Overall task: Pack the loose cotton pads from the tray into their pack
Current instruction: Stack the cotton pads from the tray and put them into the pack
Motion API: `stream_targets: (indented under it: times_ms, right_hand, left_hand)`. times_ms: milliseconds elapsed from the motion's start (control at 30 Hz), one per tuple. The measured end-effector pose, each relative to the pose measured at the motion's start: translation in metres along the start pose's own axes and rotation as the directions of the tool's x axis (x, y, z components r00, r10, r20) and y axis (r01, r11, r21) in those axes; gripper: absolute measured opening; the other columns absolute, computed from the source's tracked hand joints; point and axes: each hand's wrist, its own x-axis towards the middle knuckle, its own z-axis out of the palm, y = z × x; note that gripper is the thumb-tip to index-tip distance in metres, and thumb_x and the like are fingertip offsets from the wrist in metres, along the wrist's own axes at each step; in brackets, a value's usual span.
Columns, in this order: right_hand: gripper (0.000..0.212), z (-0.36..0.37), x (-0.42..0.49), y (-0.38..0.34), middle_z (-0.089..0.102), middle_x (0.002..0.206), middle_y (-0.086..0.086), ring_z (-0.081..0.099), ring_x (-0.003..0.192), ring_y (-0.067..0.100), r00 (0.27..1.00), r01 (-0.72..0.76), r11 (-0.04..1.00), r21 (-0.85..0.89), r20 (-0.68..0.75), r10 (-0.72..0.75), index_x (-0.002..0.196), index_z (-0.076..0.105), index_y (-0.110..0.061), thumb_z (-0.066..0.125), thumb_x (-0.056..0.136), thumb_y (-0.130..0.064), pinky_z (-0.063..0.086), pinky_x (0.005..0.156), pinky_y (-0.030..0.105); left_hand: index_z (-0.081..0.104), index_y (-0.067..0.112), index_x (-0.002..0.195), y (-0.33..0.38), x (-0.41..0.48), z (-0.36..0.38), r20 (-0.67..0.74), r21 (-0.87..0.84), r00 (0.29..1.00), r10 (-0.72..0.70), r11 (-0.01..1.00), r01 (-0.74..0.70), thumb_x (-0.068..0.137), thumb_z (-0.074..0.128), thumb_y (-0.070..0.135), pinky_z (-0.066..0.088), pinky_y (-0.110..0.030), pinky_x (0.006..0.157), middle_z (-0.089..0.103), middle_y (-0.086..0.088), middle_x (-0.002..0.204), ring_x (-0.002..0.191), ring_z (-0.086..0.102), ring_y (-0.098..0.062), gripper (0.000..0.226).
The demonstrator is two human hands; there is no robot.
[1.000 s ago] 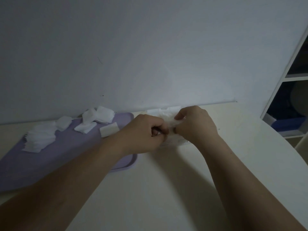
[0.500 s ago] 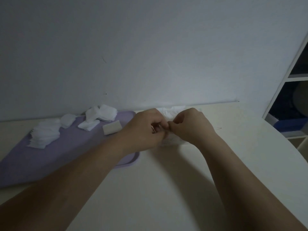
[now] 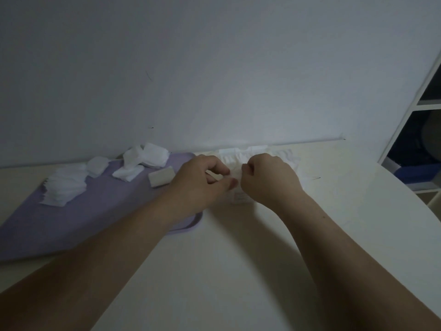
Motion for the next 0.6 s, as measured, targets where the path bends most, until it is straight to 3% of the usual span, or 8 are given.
stream_targets:
  times_ms: [67,133,200,267,333,400,533,600]
  right_hand:
    - [0.035,-0.003,-0.002,0.001,0.055,0.072,0.0,0.056,0.07,0.028,1.0,-0.014,0.999,-0.05,-0.027,0.013,0.07,0.051,-0.015,0.043,0.098,-0.035,0.037,0.06,0.03]
    - [0.035,-0.005,-0.005,-0.002,0.057,0.078,-0.001,0.059,0.078,0.03,0.983,0.024,0.986,-0.164,-0.174,-0.053,0.077,0.062,-0.016,0.045,0.099,-0.038,0.041,0.068,0.033]
    - [0.03,-0.003,-0.009,-0.009,0.057,0.081,0.001,0.06,0.08,0.031,0.905,0.134,0.976,-0.169,-0.38,-0.19,0.085,0.071,-0.016,0.051,0.097,-0.035,0.045,0.072,0.037]
    - [0.026,0.004,-0.019,-0.022,0.059,0.082,0.003,0.059,0.077,0.03,0.829,0.299,0.951,-0.077,-0.474,-0.298,0.086,0.073,-0.015,0.055,0.094,-0.031,0.049,0.067,0.041]
    - [0.019,0.018,-0.029,-0.044,0.062,0.089,0.003,0.061,0.082,0.028,0.804,0.459,0.888,0.022,-0.436,-0.405,0.09,0.075,-0.015,0.058,0.091,-0.025,0.05,0.066,0.04]
    - [0.022,0.031,-0.032,-0.069,0.064,0.102,0.001,0.064,0.093,0.025,0.829,0.526,0.832,0.177,-0.324,-0.455,0.104,0.076,-0.017,0.061,0.089,-0.023,0.053,0.074,0.036]
    - [0.038,0.055,-0.008,-0.112,0.06,0.126,0.0,0.062,0.113,0.02,0.903,0.428,0.859,0.28,-0.107,-0.416,0.129,0.066,-0.021,0.066,0.091,-0.026,0.04,0.088,0.021]
    - [0.043,0.069,0.008,-0.137,0.057,0.133,0.005,0.058,0.122,0.025,0.919,0.389,0.854,0.345,-0.081,-0.386,0.133,0.062,-0.019,0.066,0.09,-0.025,0.041,0.1,0.025]
  left_hand:
    - [0.071,0.036,0.09,-0.003,-0.002,0.001,0.039,-0.012,0.999,0.034,0.999,-0.034,0.083,0.081,0.038,0.043,-0.021,0.062,0.071,0.0,0.085,0.057,0.059,-0.005,0.012]
    - [0.072,0.034,0.101,-0.004,-0.006,-0.005,0.083,-0.002,0.994,0.074,0.997,-0.074,0.09,0.075,0.038,0.045,-0.017,0.065,0.07,0.008,0.086,0.061,0.06,-0.002,0.012]
    - [0.07,0.033,0.115,-0.007,-0.012,-0.017,0.093,0.057,0.991,0.093,0.994,-0.098,0.093,0.071,0.038,0.051,-0.017,0.075,0.071,0.017,0.098,0.077,0.067,-0.002,0.022]
    - [0.068,0.029,0.123,-0.012,-0.019,-0.036,0.073,0.133,0.993,0.095,0.986,-0.104,0.093,0.071,0.033,0.054,-0.023,0.086,0.07,0.018,0.113,0.09,0.069,-0.006,0.031]
    - [0.068,0.026,0.124,-0.024,-0.025,-0.064,0.044,0.197,0.995,0.085,0.976,-0.092,0.092,0.073,0.026,0.054,-0.025,0.089,0.069,0.015,0.116,0.092,0.069,-0.008,0.033]
    - [0.07,0.025,0.119,-0.039,-0.03,-0.094,0.008,0.245,0.999,0.054,0.968,-0.054,0.09,0.074,0.022,0.054,-0.027,0.089,0.07,0.011,0.112,0.092,0.068,-0.01,0.029]
    - [0.074,0.031,0.095,-0.07,-0.037,-0.147,-0.105,0.41,0.993,0.057,0.912,-0.009,0.086,0.075,0.026,0.055,-0.033,0.087,0.07,0.009,0.1,0.093,0.067,-0.016,0.011]
    - [0.076,0.029,0.094,-0.086,-0.036,-0.176,-0.208,0.511,0.975,0.077,0.859,0.041,0.08,0.071,0.035,0.055,-0.039,0.085,0.07,0.0,0.103,0.097,0.067,-0.027,0.016]
